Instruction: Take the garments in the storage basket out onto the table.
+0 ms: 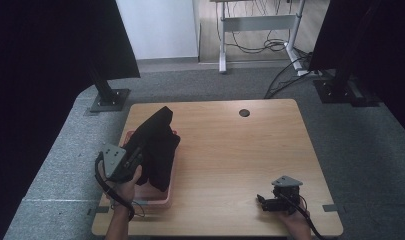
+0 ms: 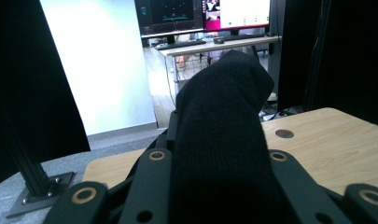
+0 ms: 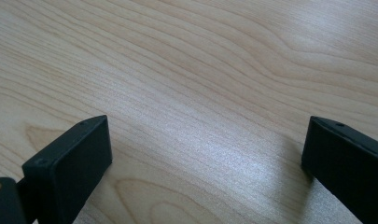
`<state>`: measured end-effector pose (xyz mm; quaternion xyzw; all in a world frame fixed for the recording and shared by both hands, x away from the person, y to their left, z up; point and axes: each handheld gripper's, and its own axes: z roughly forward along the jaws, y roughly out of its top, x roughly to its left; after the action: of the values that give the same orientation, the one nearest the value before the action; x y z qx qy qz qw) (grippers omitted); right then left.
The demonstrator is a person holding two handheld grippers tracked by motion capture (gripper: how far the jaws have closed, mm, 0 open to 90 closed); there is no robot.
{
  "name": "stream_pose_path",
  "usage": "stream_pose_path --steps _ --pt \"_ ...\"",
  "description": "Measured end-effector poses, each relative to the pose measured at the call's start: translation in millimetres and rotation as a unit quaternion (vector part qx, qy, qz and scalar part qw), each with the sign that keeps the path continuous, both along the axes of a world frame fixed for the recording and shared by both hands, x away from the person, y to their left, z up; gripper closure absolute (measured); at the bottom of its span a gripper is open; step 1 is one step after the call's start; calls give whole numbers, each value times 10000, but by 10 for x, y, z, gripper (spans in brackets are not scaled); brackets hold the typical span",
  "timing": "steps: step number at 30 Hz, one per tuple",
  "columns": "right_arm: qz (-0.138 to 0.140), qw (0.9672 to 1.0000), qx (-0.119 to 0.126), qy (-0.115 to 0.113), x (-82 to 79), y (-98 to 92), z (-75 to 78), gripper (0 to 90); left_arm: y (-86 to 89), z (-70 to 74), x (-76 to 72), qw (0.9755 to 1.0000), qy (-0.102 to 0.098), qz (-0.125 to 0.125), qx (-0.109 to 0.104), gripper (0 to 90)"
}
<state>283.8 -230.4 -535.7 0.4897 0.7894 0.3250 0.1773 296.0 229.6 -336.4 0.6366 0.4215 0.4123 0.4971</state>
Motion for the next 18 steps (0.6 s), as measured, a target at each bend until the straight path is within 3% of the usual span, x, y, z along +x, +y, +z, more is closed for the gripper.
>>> stream_pose_path --steps 18 --pt "-2 10000 2 1 0 0 0 11 -96 73 39 9999 -6 -101 -45 740"
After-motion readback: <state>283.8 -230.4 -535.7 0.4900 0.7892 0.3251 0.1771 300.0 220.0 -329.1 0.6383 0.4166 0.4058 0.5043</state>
